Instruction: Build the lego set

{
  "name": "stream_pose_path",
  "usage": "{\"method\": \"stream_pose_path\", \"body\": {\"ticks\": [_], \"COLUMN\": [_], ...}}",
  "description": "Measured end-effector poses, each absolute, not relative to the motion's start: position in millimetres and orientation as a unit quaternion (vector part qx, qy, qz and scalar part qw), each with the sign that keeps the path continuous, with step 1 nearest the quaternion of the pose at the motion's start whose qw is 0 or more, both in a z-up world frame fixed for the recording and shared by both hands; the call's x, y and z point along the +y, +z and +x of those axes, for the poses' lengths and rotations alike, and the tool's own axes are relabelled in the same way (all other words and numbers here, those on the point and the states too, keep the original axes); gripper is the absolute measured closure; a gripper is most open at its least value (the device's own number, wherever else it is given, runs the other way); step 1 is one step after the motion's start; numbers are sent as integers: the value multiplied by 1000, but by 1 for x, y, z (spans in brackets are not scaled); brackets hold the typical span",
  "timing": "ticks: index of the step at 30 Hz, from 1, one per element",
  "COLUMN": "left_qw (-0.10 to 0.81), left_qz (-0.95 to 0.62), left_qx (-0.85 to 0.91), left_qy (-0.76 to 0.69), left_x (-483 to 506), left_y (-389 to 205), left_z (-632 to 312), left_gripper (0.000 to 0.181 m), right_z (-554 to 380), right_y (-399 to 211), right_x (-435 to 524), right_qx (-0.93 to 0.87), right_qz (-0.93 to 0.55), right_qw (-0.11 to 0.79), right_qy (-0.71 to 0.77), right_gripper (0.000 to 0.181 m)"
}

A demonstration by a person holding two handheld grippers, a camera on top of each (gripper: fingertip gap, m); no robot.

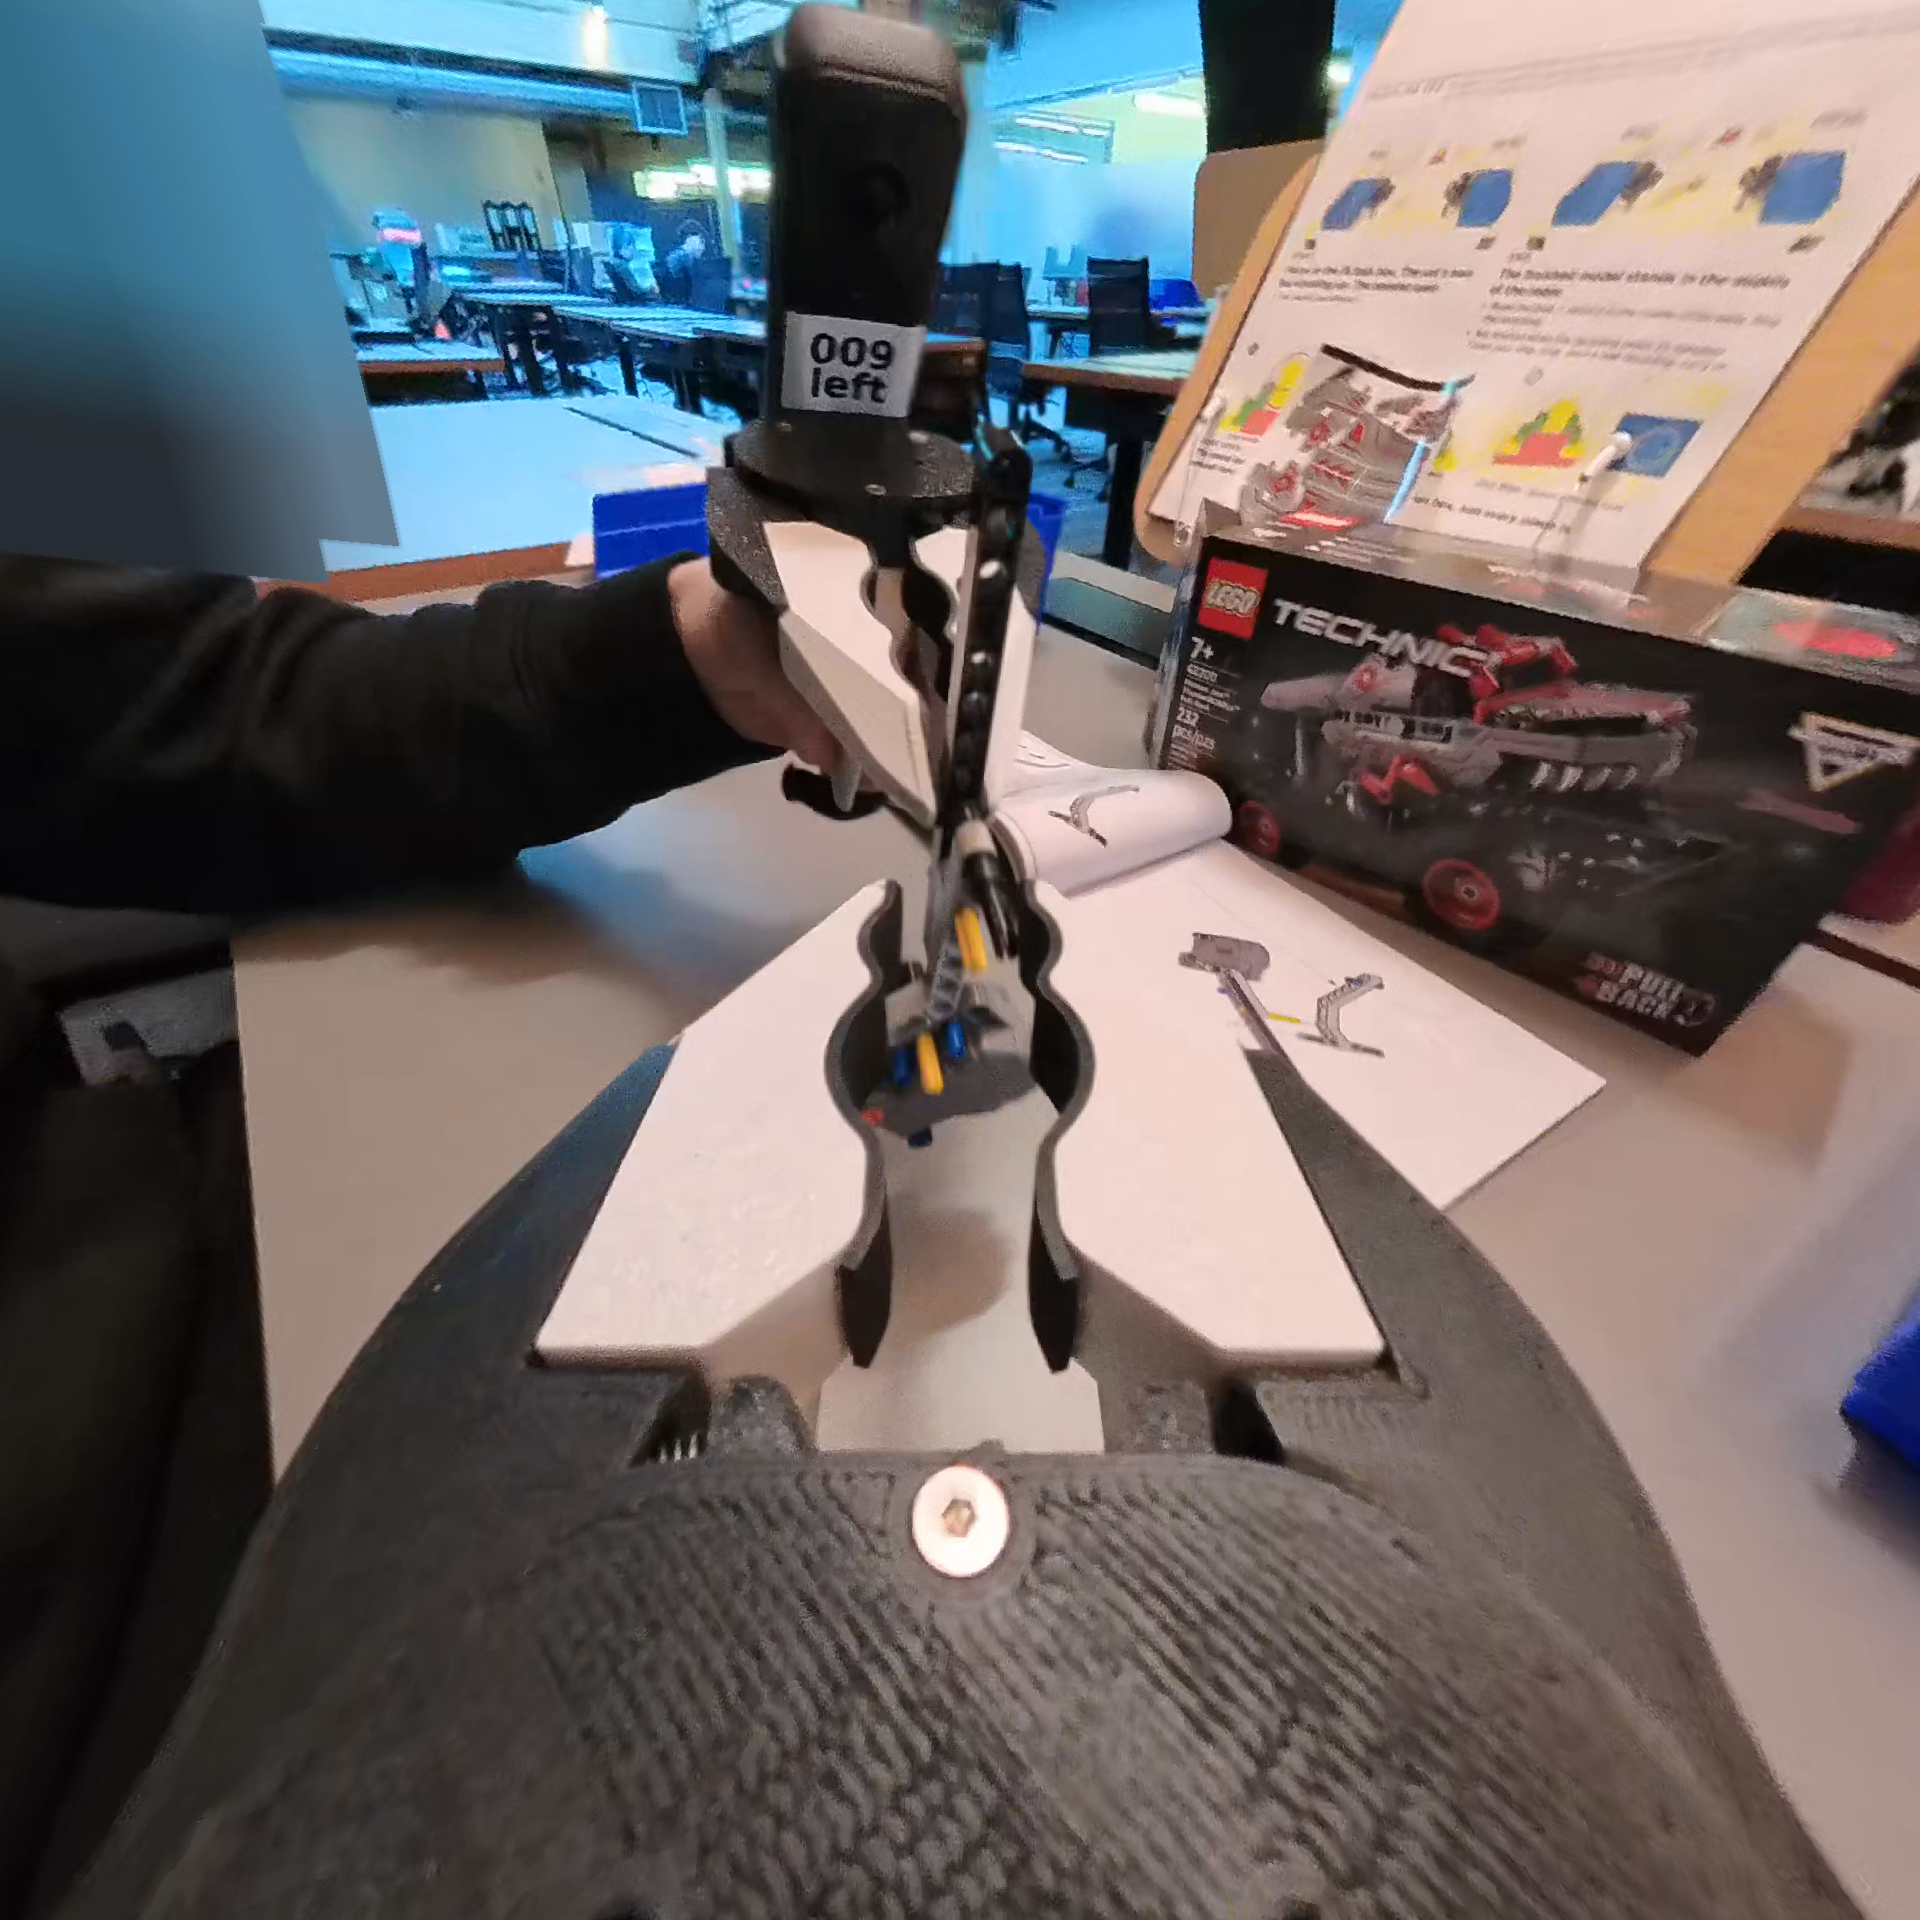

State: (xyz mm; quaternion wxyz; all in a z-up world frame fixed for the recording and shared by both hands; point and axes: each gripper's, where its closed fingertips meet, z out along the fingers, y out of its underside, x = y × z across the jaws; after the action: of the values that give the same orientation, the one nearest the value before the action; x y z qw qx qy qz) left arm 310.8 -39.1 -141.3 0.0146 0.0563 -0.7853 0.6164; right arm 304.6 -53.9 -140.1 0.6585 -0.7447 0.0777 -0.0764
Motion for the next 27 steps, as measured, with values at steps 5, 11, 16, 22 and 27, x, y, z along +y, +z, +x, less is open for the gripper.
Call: {"method": "stream_pose_path", "body": {"ticks": [5,11,16,22,27], "left_qw": [52,74,75,29,-36], "left_qz": [116,142,149,155,113], "left_qx": [-747,-739,-741,-741,-765], "left_qy": [652,654,650,652,633], "left_x": [-39,-42,-46,-51,-45], "left_y": [-126,-123,-119,-107,-112], "left_z": [318,317,312,309,313], "left_gripper": [176,176,176,174,150], "right_z": [312,308,304,304,308], "right_y": [-141,-147,-144,-132,-119], "right_x": [-65,-46,-46,-52,-56], "right_qx": [127,124,122,123,129], "right_qz": [-724,-723,-708,-668,-652], "right_qw": [678,680,695,731,746], "right_qy": [-18,-2,29,64,38], "right_gripper": [162,163,177,177,177]}}
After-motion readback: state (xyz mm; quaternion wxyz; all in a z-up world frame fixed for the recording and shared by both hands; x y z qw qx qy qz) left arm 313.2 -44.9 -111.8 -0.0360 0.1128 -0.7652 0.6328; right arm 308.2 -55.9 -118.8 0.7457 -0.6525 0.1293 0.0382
